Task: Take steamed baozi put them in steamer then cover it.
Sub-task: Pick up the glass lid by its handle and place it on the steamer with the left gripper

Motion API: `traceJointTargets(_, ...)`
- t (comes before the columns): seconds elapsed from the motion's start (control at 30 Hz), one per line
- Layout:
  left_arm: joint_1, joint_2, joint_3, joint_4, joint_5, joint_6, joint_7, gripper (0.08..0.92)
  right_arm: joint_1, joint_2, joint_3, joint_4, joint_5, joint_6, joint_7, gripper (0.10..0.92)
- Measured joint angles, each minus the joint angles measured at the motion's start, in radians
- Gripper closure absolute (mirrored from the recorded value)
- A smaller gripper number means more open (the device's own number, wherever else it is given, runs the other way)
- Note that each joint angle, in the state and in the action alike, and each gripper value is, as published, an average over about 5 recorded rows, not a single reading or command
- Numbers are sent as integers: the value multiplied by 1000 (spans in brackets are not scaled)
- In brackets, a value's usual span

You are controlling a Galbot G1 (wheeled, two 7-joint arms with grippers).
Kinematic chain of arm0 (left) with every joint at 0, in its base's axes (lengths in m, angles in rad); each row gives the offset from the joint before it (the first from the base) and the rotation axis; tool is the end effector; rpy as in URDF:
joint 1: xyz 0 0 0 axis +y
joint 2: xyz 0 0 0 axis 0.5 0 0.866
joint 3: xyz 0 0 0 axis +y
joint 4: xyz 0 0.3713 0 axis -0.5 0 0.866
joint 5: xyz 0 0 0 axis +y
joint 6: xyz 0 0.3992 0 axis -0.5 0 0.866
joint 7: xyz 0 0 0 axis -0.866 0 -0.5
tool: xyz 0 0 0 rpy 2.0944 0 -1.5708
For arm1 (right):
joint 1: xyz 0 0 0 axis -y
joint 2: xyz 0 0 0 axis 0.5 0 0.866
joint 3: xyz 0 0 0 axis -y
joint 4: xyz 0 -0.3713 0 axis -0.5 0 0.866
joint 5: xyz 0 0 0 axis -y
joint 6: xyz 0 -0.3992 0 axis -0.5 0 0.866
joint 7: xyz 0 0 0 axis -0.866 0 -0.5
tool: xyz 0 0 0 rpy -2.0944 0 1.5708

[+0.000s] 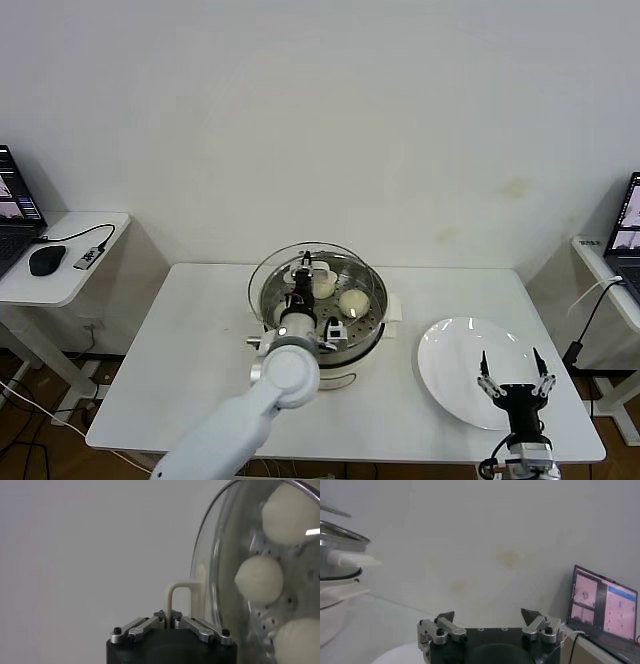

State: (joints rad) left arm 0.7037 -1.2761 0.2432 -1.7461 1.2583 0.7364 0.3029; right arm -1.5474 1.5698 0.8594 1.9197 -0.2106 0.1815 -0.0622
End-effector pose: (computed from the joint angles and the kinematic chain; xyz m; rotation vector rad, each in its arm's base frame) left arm 0.3904 -0.1733 -0.2511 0.1226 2.2556 2.1772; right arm 0.1982 -0.1239 -0.3758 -0.3028 -3.0582 0.5765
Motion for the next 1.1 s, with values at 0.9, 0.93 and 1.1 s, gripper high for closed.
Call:
traceJointTargets(0.9, 54, -90, -5, 38, 88, 0, 19, 866, -1, -11, -6, -18, 4, 7, -3, 203)
traceJointTargets(0.93, 54, -91, -5, 40, 88, 0, 19, 866, -2, -12, -6, -18, 4, 7, -3, 203)
traceJointTargets(1.1, 54, -98, -5, 47, 93, 0, 18, 866, -3, -12, -6, -19, 4, 8, -3, 203)
